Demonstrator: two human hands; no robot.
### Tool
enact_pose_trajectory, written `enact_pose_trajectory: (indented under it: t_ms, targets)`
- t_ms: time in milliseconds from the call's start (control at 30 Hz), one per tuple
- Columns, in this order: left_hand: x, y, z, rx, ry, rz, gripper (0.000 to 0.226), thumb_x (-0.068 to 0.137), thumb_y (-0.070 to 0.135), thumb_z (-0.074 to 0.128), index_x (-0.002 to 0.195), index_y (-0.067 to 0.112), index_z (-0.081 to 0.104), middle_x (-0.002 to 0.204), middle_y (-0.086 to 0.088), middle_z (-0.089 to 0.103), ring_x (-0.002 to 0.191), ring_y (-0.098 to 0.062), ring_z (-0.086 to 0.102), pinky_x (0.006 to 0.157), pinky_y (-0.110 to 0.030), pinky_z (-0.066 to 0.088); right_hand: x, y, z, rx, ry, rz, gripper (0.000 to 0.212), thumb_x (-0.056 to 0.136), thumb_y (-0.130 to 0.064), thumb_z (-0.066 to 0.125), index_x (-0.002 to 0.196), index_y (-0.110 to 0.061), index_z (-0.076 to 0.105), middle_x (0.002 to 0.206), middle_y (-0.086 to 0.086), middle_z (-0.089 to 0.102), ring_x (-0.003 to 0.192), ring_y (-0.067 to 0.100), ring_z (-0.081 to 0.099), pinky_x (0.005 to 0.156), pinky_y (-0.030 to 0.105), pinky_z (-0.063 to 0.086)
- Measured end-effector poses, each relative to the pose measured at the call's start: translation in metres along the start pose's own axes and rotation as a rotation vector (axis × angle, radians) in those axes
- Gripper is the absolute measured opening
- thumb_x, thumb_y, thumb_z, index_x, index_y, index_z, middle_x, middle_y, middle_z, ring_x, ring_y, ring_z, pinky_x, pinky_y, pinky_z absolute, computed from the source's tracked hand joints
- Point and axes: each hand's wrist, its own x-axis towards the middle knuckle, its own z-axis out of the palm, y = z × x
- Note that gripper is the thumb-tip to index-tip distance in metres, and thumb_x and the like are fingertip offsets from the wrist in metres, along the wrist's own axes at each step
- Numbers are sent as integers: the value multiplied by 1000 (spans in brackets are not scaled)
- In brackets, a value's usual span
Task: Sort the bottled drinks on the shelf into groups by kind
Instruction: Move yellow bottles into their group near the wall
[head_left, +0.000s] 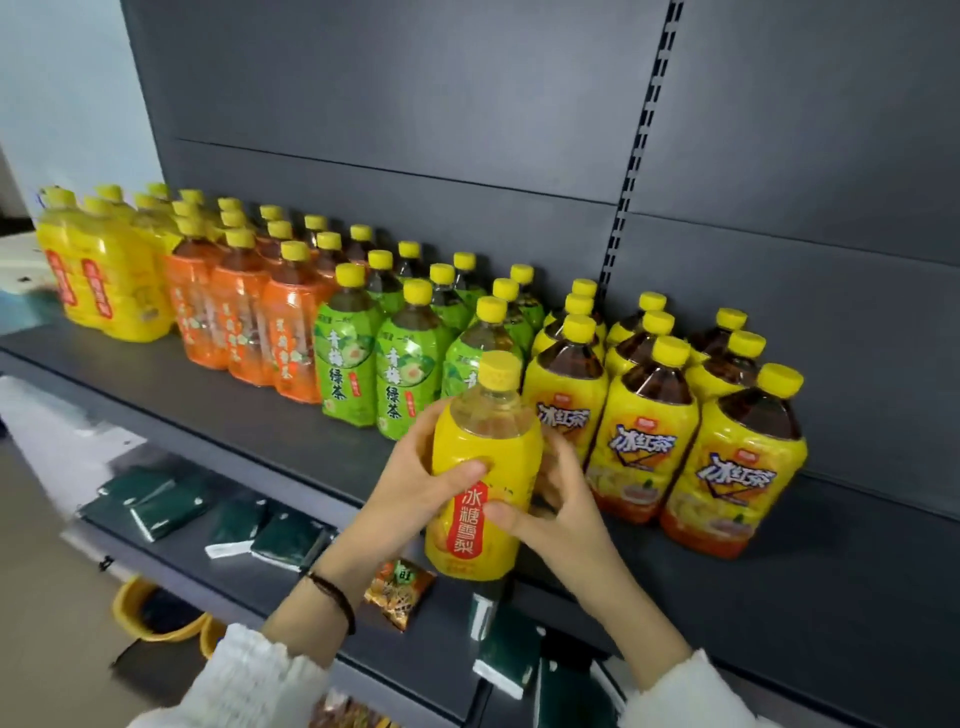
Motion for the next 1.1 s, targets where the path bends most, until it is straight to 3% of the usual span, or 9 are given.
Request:
enact_pose_trajectory:
  t_ms: [100,200,300,467,567,700,800,933,1100]
  targets:
    - [5,7,-49,16,55,-10,94,44,62,85,124,28,50,114,-4,69,101,-24,68,73,-30,56,30,-2,33,-31,-46,-11,62,78,-37,77,127,-48,42,131,-23,53,119,-6,52,98,24,48]
    - [11,17,-100,33,96,-33,100,40,65,85,125,28,48,111,-1,70,97,-21,69,71,-28,56,66,-4,65,-114,119,-89,40,86,-33,66,120,-46,49,130,-23,52,121,-5,49,106,30,43]
    - [17,25,-150,59,126,-55,99,41,65,84,126,28,48,109,3,71,95,-19,70,69,-27,56,102,-5,105,-354,229,-277,31,89,-34,63,120,-34,56,127,-18,53,122,-1,47,104,28,41]
    - [32,34,-229,90,170,-68,98,38,66,85,122,33,48,105,9,72,94,-16,70,67,-25,56,170,-7,153,-779,471,-497,48,87,-44,53,128,-18,58,138,2,49,132,22,37,110,36,30]
    - [39,38,-275,109,184,-74,103,37,66,85,126,32,46,106,8,72,94,-15,70,67,-25,56,199,-5,165,-946,632,-393,58,84,-51,52,133,-20,53,147,6,42,134,27,29,109,47,28]
    - [50,39,-330,137,192,-56,99,39,68,83,125,36,45,107,11,70,96,-13,69,66,-24,56,206,8,189,-1046,750,-345,54,82,-45,61,129,-20,57,148,6,39,139,30,22,110,55,24]
    - [61,36,-361,130,235,-32,96,39,69,83,122,41,45,110,10,69,98,-12,68,68,-25,57,211,13,214,-1043,719,-409,53,82,-44,62,128,-19,57,146,7,42,140,29,23,113,50,21]
    - [81,32,-387,136,254,-21,97,36,71,82,121,44,44,117,5,64,100,-11,67,68,-25,57,229,16,238,-1041,551,-498,53,86,-44,56,131,-16,55,140,5,50,139,24,30,115,32,17]
    - [97,23,-412,270,190,-15,114,43,60,87,139,40,28,133,3,52,114,-13,60,83,-34,56,260,14,260,-1168,522,-523,52,84,-38,64,131,-17,55,137,4,54,132,22,41,111,39,29]
